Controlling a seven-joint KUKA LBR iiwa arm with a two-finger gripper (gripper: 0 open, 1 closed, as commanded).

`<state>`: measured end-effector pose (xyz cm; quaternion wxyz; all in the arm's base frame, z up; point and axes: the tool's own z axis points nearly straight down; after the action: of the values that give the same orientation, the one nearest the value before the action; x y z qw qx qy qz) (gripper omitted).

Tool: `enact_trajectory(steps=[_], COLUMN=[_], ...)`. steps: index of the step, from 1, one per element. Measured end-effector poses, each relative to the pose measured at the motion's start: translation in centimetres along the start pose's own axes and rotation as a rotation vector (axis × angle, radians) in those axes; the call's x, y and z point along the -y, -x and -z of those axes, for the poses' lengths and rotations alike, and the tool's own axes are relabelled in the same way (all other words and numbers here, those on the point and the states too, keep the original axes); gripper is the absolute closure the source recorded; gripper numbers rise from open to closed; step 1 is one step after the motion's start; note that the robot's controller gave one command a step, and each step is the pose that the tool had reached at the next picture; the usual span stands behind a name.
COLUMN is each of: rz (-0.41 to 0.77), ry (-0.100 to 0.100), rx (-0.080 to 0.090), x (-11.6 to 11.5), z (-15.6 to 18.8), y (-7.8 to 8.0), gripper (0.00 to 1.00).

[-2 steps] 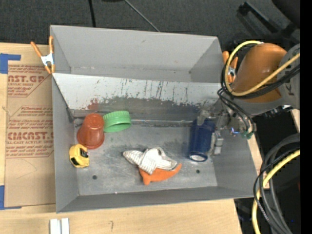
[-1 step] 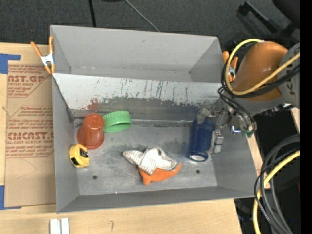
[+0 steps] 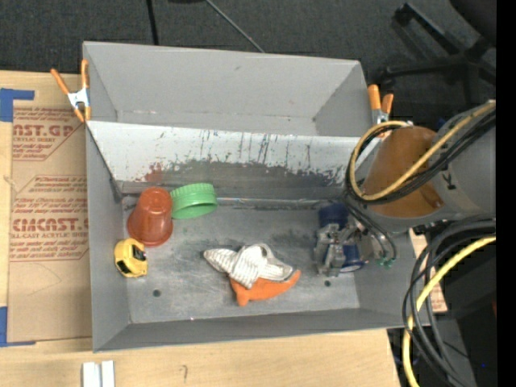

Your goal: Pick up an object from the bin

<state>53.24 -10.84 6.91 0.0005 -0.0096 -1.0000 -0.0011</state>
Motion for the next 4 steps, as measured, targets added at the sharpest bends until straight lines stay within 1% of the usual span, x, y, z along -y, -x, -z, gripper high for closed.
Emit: enact_trajectory(steps=[1, 2, 3, 4], rz=[0.0, 0.004, 0.038, 0.06], ry=[0.0, 0.0, -0.002, -0.003], rx=[0.0, -0.006, -0.001, 0.003], x=[0.0, 0.0, -0.9, -1.6], z=[0.0, 4.3, 9.9, 11.3], y=[0.0, 0.3, -0.9, -1.2], gripper=[1.0, 1.0, 1.0, 0.0])
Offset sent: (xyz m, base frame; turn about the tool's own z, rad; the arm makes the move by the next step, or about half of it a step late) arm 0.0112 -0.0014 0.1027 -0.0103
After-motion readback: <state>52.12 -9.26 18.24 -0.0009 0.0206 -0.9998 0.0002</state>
